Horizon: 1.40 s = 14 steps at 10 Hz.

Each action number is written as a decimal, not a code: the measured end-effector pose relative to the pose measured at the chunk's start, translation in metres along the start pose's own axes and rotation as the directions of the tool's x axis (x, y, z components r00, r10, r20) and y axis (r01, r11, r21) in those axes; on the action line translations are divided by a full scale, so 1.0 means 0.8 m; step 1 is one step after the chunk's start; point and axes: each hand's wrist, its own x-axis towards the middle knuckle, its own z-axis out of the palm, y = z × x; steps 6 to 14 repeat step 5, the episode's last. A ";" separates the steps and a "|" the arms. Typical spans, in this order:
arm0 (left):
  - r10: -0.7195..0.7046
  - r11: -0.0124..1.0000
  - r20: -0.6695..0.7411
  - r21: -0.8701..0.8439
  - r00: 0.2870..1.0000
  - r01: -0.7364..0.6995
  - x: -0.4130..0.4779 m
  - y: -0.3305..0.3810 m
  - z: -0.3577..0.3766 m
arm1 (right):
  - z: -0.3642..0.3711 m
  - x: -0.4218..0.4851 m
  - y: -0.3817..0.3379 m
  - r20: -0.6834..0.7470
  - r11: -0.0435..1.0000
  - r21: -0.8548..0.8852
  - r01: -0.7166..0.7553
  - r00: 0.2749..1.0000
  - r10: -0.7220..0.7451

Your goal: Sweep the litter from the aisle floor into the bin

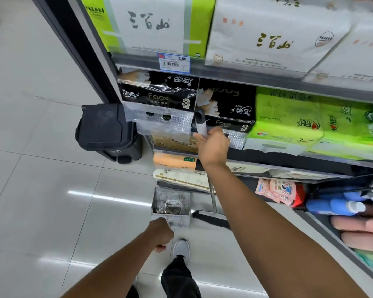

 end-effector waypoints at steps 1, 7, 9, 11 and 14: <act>0.022 0.999 -0.006 0.040 1.000 -0.022 -0.002 -0.010 -0.002 | -0.006 -0.018 0.002 -0.004 0.998 0.025 0.060 0.998 -0.060; 0.235 0.948 -0.057 0.234 0.970 -0.216 -0.088 0.017 -0.046 | -0.060 -0.056 -0.011 0.083 0.999 -0.014 0.048 0.995 -0.047; 0.235 0.948 -0.057 0.234 0.970 -0.216 -0.088 0.017 -0.046 | -0.060 -0.056 -0.011 0.083 0.999 -0.014 0.048 0.995 -0.047; 0.235 0.948 -0.057 0.234 0.970 -0.216 -0.088 0.017 -0.046 | -0.060 -0.056 -0.011 0.083 0.999 -0.014 0.048 0.995 -0.047; 0.235 0.948 -0.057 0.234 0.970 -0.216 -0.088 0.017 -0.046 | -0.060 -0.056 -0.011 0.083 0.999 -0.014 0.048 0.995 -0.047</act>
